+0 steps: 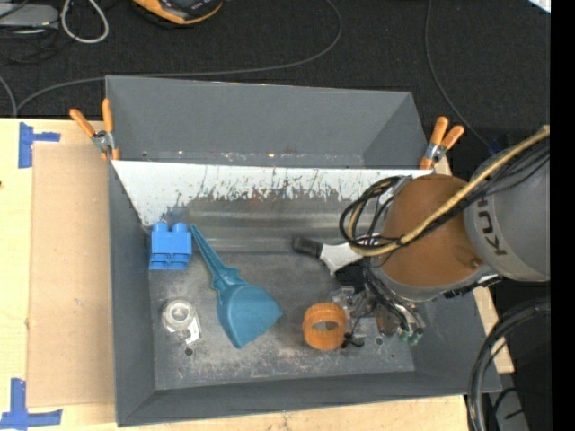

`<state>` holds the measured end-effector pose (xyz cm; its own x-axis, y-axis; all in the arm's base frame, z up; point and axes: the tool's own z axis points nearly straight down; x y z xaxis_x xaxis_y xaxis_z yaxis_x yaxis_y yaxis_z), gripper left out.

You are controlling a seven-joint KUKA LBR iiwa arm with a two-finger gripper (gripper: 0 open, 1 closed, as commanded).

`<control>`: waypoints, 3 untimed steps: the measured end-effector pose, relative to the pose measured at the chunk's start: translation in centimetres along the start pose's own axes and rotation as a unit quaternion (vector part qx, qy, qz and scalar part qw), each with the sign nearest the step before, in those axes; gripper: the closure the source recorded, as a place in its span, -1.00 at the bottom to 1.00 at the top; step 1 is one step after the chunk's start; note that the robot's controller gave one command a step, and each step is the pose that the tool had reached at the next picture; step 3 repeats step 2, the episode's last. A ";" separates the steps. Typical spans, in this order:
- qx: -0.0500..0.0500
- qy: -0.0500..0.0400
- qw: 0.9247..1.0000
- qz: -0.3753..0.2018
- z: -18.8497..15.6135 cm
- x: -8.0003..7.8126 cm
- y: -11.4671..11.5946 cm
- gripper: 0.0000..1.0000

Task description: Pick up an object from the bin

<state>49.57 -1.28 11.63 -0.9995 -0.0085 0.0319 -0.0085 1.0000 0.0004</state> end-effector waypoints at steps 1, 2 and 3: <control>0.000 -0.003 0.998 -0.069 2.0 0.1 -0.2 1.00; -0.001 -0.002 0.999 -0.050 -5.6 0.3 -0.1 1.00; -0.001 -0.002 0.999 -0.050 -5.6 0.3 -0.1 1.00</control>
Offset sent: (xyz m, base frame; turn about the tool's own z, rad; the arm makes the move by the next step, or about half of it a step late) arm 0.0019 0.0008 0.1683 -0.0259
